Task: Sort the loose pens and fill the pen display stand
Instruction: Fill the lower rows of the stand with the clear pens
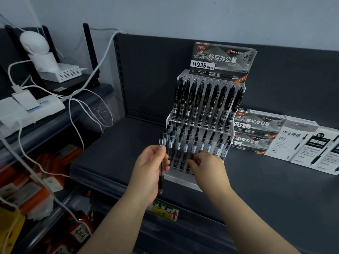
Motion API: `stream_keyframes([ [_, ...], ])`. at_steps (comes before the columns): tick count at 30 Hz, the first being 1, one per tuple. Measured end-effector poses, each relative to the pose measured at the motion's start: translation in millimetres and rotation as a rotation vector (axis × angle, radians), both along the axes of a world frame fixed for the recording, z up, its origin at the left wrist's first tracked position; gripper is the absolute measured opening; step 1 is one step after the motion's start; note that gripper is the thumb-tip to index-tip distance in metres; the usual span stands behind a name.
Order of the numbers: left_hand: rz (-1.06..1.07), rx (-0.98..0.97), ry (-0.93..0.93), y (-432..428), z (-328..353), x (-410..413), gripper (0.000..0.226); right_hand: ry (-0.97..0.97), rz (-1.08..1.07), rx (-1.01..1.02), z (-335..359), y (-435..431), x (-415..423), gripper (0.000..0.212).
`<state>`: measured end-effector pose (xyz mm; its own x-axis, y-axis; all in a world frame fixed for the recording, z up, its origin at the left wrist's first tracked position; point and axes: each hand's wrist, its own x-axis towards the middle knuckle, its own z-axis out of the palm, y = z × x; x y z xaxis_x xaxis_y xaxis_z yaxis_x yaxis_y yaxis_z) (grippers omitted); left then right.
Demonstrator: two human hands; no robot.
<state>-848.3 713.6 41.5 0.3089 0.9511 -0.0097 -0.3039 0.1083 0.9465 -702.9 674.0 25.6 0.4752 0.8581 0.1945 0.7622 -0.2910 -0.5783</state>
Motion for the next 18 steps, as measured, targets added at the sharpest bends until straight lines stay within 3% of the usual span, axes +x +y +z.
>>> stream_keyframes([
  [5,0.028,-0.040,0.002,3,-1,1,0.009,-0.046,0.001,-0.058,3,2,0,0.024],
  [9,0.039,-0.058,0.019,3,-2,1,0.014,0.051,0.002,0.049,9,-13,-3,0.017],
  [12,0.021,-0.078,0.019,-1,-2,5,0.017,0.252,0.114,0.120,17,-28,-15,0.017],
  [15,-0.033,-0.081,0.005,-8,0,11,0.023,0.520,0.289,0.070,24,-36,-24,0.009],
  [18,-0.092,-0.065,-0.023,-14,2,16,0.024,0.660,0.369,0.039,27,-37,-22,0.010],
])
